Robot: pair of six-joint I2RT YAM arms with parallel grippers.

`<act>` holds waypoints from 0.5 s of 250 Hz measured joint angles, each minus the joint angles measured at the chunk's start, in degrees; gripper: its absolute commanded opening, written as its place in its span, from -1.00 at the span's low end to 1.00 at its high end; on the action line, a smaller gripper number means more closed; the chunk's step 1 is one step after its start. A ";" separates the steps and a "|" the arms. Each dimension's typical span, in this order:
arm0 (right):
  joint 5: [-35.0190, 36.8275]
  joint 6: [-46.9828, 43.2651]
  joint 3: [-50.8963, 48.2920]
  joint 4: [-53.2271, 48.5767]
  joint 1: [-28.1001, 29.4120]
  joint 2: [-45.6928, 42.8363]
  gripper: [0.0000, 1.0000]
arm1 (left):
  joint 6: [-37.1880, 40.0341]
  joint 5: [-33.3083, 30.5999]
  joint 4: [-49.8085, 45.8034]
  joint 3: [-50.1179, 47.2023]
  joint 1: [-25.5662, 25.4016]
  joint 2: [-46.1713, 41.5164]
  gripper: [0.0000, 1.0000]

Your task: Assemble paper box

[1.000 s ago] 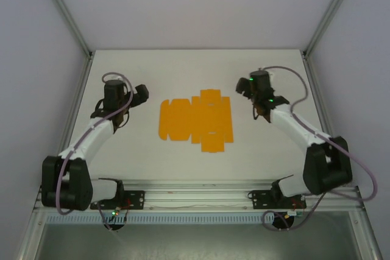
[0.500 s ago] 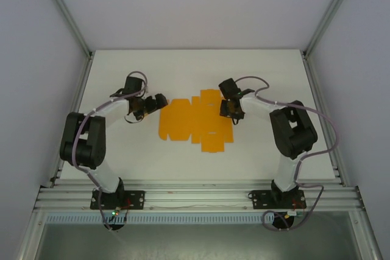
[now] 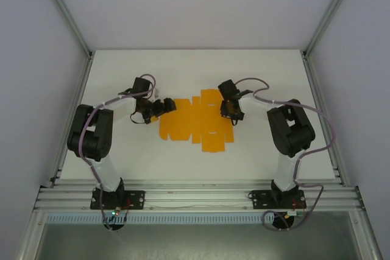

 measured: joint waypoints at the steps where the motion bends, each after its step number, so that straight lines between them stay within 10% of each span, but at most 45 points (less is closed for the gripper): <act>1: 0.00 0.00 -0.02 0.04 0.00 0.00 -0.45 | 0.00 0.04 0.00 0.00 0.00 0.00 0.98; 125: 0.35 -1.46 -4.31 6.23 -1.09 -1.81 -0.46 | -2.78 8.66 12.02 -9.27 0.33 -7.23 0.93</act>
